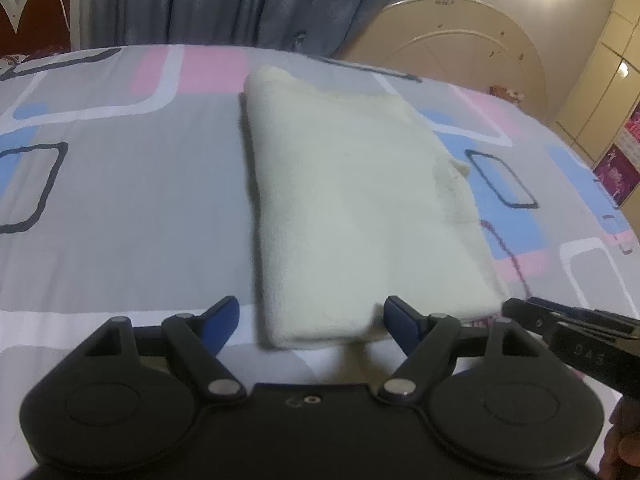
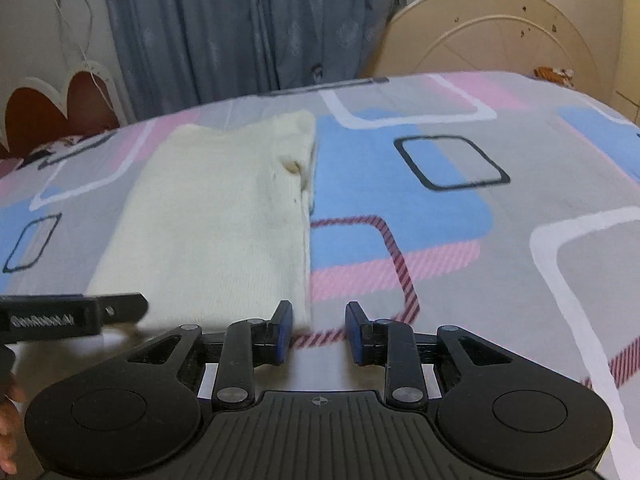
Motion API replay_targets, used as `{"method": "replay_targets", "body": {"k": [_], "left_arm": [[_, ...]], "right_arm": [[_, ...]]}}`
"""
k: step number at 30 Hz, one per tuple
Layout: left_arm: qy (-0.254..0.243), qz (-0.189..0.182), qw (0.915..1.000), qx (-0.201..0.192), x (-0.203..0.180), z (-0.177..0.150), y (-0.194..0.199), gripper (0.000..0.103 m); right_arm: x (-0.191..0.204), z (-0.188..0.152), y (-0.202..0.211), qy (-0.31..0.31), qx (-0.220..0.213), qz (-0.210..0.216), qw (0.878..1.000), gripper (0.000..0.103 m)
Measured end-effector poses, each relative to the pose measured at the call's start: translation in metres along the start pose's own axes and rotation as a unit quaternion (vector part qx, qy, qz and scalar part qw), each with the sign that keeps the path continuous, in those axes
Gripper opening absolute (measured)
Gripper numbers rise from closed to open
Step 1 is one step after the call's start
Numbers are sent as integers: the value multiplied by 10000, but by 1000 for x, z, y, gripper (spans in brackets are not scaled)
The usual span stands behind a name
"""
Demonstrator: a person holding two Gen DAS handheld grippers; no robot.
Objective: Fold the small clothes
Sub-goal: 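Smooth the folded sweater bundle with both grippers open, then pinch the cream sweater's folded edge with the right gripper and lift it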
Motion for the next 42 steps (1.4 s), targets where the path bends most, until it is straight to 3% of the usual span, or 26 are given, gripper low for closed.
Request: {"method": "replay_targets", "body": {"k": [8, 15, 18, 20, 21, 30, 35, 42], "left_arm": [[-35, 83, 9999, -145, -2, 8, -1, 79], [150, 227, 9995, -153, 3, 25, -20, 79], [260, 228, 9993, -163, 7, 33, -28, 82], [419, 222, 9988, -153, 10, 39, -34, 83], [484, 232, 9985, -142, 12, 41, -37, 83], [631, 113, 9978, -153, 20, 56, -63, 87], [631, -153, 9978, -141, 21, 61, -75, 89], [494, -397, 9979, -106, 17, 63, -83, 86]], "right_arm": [[8, 12, -1, -126, -209, 451, 9987, 28], [-8, 19, -29, -203, 267, 724, 9968, 29], [-17, 34, -32, -259, 201, 769, 9965, 39], [-20, 46, -33, -215, 97, 776, 9967, 60], [-21, 51, -34, -183, 55, 785, 9967, 62], [-24, 72, -78, -359, 134, 1070, 9935, 65], [-25, 82, -100, -526, 81, 1271, 9905, 76], [-27, 77, -123, -890, 133, 1622, 9826, 76]]}}
Point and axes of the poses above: each gripper's, at about its wrist camera, not at the fingertips, and y roughly against the way its jaws point, x to its left, z to its top, the point moved 1 cm from there along -y, roughly the way its jaws point, and after that the axes turned 7 degrees about -x, right-handed, at the moved point
